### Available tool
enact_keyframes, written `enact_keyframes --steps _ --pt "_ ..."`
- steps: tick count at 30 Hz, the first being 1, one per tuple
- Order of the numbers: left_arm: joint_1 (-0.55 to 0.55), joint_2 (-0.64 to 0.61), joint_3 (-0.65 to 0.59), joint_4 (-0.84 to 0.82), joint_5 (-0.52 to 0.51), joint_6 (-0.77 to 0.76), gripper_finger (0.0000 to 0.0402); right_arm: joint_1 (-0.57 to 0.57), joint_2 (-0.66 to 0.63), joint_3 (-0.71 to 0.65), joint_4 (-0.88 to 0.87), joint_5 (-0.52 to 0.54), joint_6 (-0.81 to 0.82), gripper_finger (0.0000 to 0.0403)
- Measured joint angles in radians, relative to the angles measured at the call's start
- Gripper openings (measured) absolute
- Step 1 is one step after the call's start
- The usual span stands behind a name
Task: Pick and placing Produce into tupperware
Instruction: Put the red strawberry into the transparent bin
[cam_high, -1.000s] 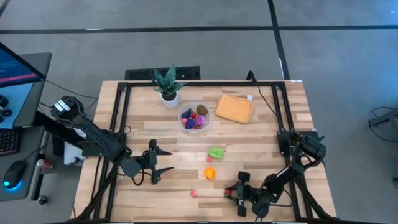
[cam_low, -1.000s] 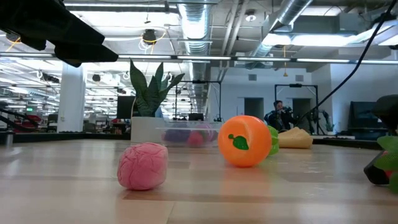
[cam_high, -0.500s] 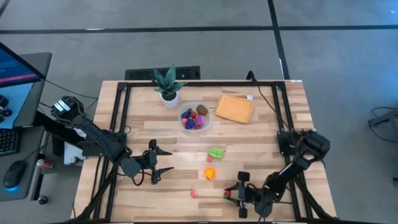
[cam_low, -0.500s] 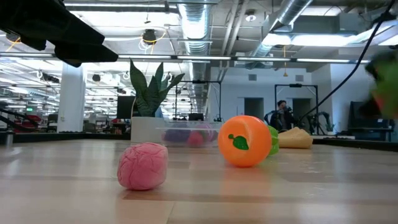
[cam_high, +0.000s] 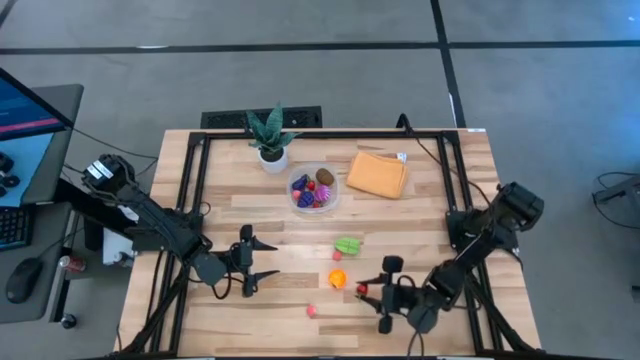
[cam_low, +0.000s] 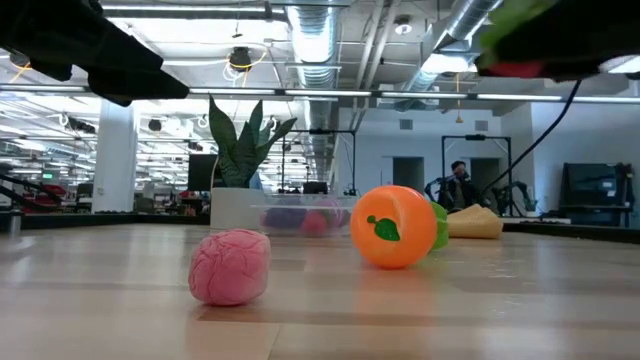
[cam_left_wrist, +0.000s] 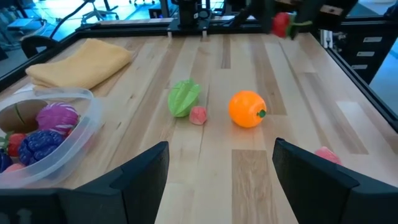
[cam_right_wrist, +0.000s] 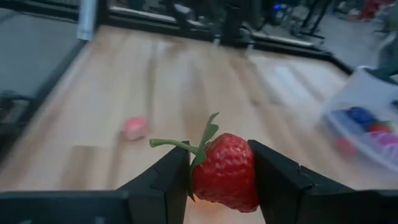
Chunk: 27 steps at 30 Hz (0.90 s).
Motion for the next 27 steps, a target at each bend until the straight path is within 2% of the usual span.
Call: enact_keyframes --steps 10,23,27 --pt "0.0 0.0 0.0 0.001 0.001 0.027 0.0277 -0.178 0.001 0.0 0.004 -0.003 -0.141 0.0179" --pt "0.0 0.0 0.0 -0.007 0.002 0.028 0.0277 -0.396 0.0 0.0 0.127 -0.013 -0.299 0.018" --pt "0.0 0.0 0.0 -0.008 0.002 0.028 0.0277 -0.476 0.0 0.0 0.131 -0.061 -0.308 0.0177"
